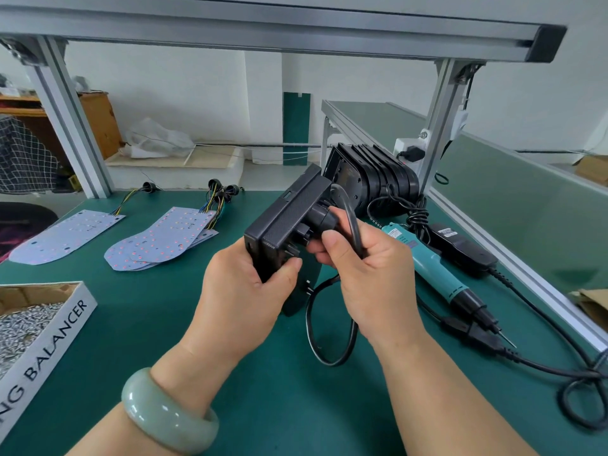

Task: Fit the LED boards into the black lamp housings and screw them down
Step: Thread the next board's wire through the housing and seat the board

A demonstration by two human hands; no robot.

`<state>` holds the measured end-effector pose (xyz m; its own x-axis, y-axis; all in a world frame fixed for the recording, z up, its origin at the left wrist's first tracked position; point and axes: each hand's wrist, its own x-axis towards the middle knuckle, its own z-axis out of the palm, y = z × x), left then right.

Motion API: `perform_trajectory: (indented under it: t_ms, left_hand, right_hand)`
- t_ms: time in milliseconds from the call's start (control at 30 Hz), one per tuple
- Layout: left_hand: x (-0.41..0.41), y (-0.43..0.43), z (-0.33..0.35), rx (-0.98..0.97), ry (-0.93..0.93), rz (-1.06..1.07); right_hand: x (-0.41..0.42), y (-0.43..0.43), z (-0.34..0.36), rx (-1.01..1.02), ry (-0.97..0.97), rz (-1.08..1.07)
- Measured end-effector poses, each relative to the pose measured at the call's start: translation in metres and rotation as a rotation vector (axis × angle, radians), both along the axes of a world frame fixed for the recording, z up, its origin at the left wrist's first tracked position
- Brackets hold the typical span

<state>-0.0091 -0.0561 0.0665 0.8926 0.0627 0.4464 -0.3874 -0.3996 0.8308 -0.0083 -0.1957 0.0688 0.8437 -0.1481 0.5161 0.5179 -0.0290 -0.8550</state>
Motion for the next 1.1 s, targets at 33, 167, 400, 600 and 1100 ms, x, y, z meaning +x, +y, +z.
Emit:
perform_trajectory:
  t_ms: [33, 167, 400, 600, 1100]
  left_hand:
    - [0.0, 0.0, 0.001, 0.004, -0.005, 0.001]
    - [-0.001, 0.0, 0.002, 0.009, -0.008, -0.01]
    - [-0.002, 0.002, 0.0, 0.086, -0.009, -0.039]
    - [-0.001, 0.002, 0.002, 0.089, -0.034, 0.011]
    - [-0.005, 0.009, 0.005, 0.303, -0.131, -0.036]
  right_hand:
    - [-0.001, 0.001, 0.0, -0.018, -0.012, -0.014]
    - [-0.002, 0.002, 0.002, -0.05, -0.038, -0.037]
    - [-0.002, -0.005, 0.003, -0.129, -0.061, -0.082]
    - [0.0, -0.007, 0.004, -0.157, -0.042, 0.021]
    - [0.005, -0.01, -0.004, -0.25, 0.013, -0.147]
